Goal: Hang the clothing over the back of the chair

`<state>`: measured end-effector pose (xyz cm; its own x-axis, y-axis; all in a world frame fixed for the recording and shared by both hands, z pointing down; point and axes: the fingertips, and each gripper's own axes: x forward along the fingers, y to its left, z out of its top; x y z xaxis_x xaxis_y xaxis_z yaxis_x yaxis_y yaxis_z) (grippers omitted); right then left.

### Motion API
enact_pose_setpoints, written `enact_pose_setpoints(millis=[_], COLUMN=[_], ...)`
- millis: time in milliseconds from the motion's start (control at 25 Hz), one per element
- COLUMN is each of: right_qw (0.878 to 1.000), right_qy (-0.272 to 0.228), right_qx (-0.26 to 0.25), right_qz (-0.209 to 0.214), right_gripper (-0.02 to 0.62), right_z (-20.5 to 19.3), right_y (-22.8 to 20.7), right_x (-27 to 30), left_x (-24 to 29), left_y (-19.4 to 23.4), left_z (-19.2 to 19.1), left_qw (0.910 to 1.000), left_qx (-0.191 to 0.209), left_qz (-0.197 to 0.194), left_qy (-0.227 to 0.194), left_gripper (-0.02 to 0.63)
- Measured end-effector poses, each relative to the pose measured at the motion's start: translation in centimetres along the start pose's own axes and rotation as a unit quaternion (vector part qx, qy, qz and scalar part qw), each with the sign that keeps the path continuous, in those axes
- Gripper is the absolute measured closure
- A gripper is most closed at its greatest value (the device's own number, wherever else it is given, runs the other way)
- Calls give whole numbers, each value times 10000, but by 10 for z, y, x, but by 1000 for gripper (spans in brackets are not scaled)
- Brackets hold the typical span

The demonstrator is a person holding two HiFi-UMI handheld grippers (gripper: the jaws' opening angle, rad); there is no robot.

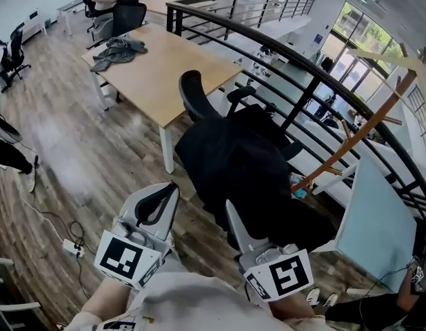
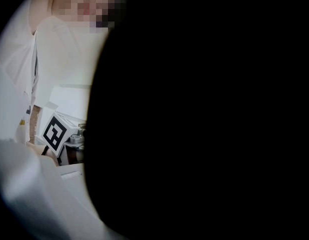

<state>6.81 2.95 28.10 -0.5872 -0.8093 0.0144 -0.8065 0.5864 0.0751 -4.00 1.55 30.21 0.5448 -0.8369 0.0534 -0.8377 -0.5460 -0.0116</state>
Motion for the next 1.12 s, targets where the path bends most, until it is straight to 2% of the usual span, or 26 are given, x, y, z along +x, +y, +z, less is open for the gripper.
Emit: enact_pose_setpoints(millis=[200,480,720,960,1120], right_qw=[9999,9991,9973,9948,9943], right_qy=[-97,-117,-107,-104,-63], right_qx=[-8,188,197,163,161], right_qz=[-103,-367,-695,-996,-1053], right_gripper=[471,471,471,469,469], right_z=[12,20,12,12,10], right_y=[-4,-13,-14,-30,-43], right_x=[62,137,192,215,220], left_x=[30,62,92,120,135], left_y=[57,132,185,202,201], left_z=[9,15,11,8,11], left_qw=[9998,9993,9976,9953,9943], left_qx=[-82,-3,168,210,189], left_qz=[-165,-366,-671,-942,-1048], left_qy=[-44,9,-14,-28,-77], left_gripper=[604,603,604,603,603])
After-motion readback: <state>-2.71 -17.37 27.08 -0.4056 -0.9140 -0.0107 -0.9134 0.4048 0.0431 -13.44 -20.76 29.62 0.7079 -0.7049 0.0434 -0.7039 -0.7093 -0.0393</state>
